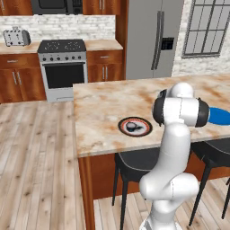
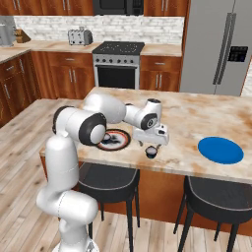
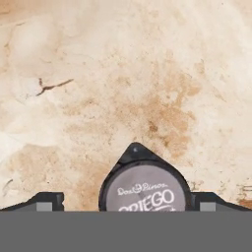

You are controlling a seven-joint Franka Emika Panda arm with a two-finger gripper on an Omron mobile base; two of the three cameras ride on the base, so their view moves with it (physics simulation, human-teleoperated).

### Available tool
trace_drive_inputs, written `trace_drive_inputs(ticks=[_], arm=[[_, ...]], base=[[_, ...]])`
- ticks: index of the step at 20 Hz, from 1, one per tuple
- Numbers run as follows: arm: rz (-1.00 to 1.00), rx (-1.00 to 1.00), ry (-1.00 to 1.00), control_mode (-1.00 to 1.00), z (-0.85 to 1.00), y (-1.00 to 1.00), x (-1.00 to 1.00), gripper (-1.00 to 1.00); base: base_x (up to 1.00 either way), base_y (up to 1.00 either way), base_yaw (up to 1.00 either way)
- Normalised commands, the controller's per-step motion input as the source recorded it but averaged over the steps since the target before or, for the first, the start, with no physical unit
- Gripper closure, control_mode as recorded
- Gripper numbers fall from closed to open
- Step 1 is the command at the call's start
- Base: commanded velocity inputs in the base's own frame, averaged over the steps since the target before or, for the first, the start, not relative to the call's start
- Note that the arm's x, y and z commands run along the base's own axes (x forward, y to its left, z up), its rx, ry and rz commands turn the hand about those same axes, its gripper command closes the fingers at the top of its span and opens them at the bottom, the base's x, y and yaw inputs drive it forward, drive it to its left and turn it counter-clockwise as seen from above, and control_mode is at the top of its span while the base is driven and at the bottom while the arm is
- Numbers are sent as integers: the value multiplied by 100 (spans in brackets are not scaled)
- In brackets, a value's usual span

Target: Place two yogurt containers on each plate.

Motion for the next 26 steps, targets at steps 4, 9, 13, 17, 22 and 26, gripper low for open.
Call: trace_drive_inputs(ticks=[4, 9, 13, 17, 22, 26], arm=[[0, 2, -4, -100, -16, 0, -13, -100], [0, 5, -11, -100, -4, -1, -27, -100], [0, 0, -10, -100, -22, 0, 0, -100], [0, 0, -5, -100, -33, 0, 0, -100], [0, 0, -4, -100, -6, 0, 0, -100], [0, -1, -3, -100, 0, 0, 0, -100]], base=[[0, 0, 0], [0, 0, 0], [0, 0, 0], [0, 0, 0], [0, 0, 0], [0, 0, 0]])
